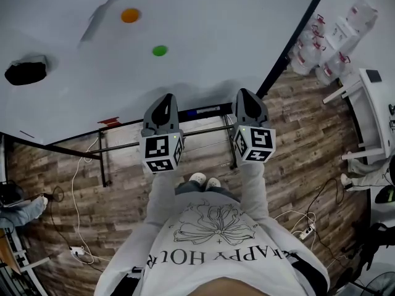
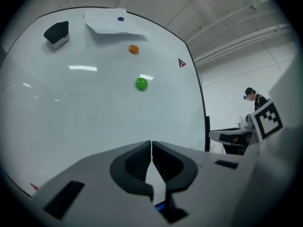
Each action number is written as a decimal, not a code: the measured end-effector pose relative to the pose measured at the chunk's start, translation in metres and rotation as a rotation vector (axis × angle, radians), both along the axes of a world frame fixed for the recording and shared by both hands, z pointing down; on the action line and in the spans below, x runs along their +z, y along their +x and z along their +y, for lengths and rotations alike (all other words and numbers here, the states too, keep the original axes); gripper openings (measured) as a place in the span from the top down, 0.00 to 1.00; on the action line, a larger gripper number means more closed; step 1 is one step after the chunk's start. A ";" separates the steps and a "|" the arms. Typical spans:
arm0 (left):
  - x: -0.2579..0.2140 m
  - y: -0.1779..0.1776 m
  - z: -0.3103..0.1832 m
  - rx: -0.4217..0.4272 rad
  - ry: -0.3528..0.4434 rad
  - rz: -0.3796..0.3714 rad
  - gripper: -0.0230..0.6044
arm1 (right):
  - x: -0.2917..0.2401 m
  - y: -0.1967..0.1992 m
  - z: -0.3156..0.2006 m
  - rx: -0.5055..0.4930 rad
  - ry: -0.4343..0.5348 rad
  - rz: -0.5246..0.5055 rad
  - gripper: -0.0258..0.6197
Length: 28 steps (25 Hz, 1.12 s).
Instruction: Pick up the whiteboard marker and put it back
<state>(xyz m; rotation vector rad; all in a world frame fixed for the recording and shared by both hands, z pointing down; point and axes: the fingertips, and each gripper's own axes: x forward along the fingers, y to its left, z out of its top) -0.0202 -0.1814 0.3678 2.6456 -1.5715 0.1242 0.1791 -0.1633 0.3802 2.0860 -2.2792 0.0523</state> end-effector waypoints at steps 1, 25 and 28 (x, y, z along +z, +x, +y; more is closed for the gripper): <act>-0.001 0.001 0.000 0.003 0.001 -0.001 0.95 | 0.000 0.001 0.001 0.002 -0.001 0.001 0.95; -0.007 0.005 -0.003 0.014 0.009 -0.003 0.95 | 0.002 -0.002 -0.004 0.012 -0.018 0.026 0.95; -0.006 0.004 -0.003 0.013 0.009 -0.004 0.95 | 0.002 -0.002 -0.004 0.015 -0.016 0.023 0.95</act>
